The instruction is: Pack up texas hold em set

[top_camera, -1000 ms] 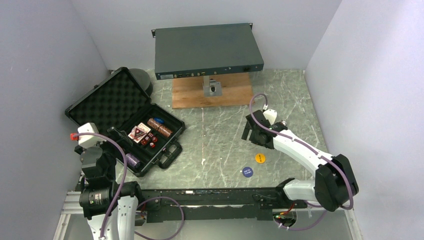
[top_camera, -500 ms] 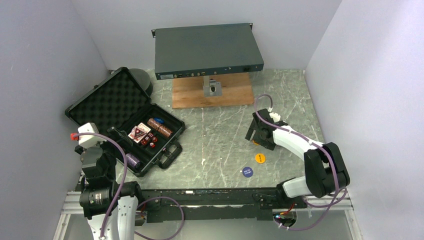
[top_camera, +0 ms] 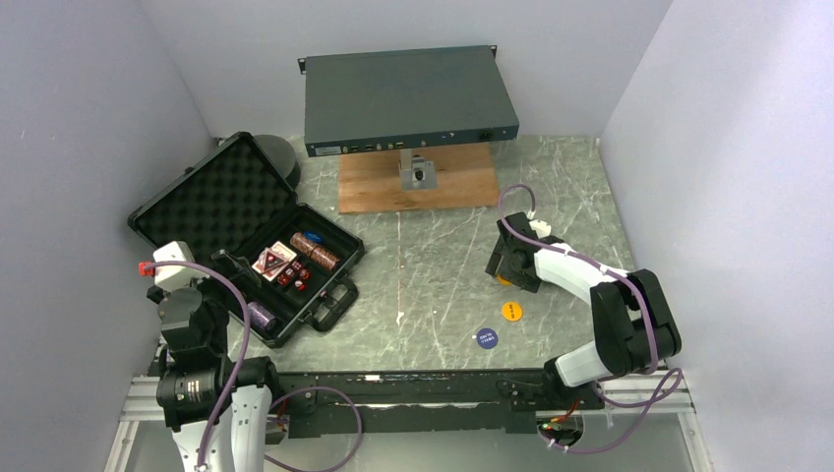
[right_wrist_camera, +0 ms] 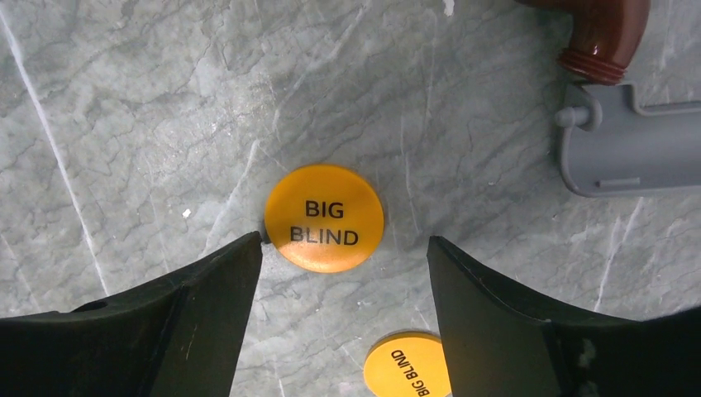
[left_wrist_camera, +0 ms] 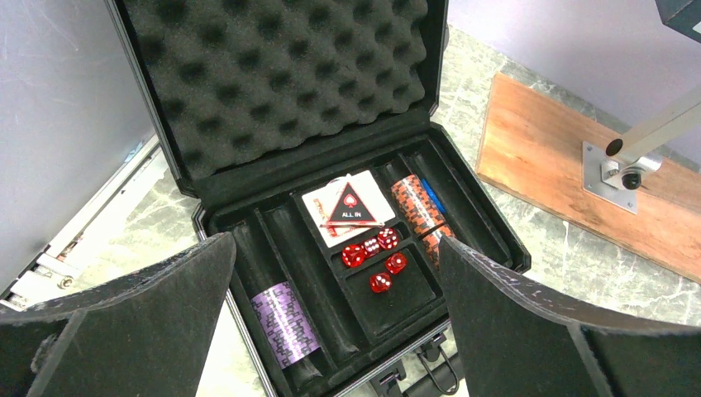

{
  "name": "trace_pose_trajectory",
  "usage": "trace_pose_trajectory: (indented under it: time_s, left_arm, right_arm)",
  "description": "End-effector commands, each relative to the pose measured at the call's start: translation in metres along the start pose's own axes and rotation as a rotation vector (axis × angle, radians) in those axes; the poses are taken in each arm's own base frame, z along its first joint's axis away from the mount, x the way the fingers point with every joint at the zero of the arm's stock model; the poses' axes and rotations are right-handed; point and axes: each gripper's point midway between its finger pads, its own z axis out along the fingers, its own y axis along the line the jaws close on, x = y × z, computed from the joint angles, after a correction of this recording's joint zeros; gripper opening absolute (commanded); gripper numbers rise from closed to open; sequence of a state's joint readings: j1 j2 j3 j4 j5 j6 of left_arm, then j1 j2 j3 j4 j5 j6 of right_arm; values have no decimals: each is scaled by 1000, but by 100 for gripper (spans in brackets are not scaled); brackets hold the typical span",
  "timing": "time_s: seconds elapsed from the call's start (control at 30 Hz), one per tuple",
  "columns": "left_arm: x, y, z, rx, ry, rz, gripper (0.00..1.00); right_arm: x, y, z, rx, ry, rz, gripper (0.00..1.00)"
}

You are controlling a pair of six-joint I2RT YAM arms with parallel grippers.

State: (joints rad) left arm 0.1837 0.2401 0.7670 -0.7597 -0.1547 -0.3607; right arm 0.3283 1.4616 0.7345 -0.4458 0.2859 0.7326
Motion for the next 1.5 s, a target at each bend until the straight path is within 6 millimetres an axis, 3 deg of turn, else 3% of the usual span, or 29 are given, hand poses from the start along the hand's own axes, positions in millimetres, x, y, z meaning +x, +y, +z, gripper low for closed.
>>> trace_pose_trajectory:
  time_s: [0.0,0.37,0.8,1.13,1.47]
  left_arm:
    - [-9,-4,2,17,-35,1,100]
    - [-9,-4,2,18,-37,1,100]
    - [-10,-3,1,14,-43,0,100]
    - [-11,-4,0,18,-51,-3,100]
    - [-11,-5,-1,23,-51,-2,100]
  right_arm:
    - [-14,2,6,14,-43,-5,74]
    - [-2,7,18,-6,14,-58,64]
    - [5,7,20,-9,49,-71,60]
    - [9,11,18,-41,64,-72,49]
    - [0,54,4,-254,49,-111,39]
